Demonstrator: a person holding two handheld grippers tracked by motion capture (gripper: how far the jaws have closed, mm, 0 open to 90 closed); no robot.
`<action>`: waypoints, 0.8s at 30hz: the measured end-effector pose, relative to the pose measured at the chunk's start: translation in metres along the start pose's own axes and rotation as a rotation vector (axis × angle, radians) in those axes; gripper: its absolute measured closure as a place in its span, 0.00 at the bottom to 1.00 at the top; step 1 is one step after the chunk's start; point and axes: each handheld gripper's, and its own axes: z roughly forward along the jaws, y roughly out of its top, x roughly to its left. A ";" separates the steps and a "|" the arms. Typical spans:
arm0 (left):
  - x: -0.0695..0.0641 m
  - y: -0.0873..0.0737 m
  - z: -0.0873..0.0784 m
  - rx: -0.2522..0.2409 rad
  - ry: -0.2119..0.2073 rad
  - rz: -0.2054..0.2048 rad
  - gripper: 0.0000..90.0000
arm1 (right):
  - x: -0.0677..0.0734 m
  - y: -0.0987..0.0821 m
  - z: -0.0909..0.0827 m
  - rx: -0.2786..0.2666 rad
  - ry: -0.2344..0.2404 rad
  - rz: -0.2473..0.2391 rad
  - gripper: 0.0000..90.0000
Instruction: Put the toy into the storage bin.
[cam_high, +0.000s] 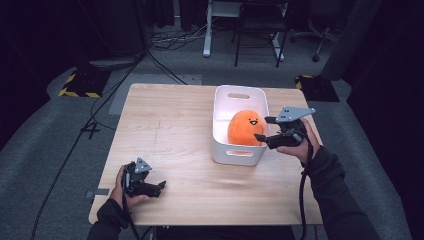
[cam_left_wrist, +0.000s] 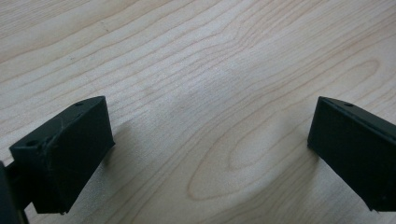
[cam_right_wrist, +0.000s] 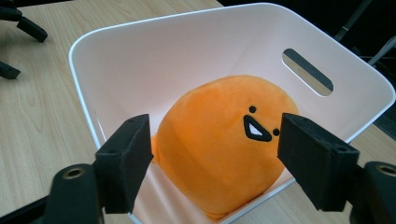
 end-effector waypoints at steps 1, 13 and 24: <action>0.000 0.000 0.000 0.000 0.000 0.000 0.00 | 0.000 0.000 -0.001 -0.004 -0.005 0.001 0.28; 0.000 0.000 0.000 0.000 0.000 0.000 0.00 | 0.000 -0.003 -0.012 -0.028 -0.080 0.009 0.25; 0.000 0.000 0.000 0.000 0.000 0.000 0.00 | -0.005 -0.009 -0.025 -0.048 -0.127 0.034 0.25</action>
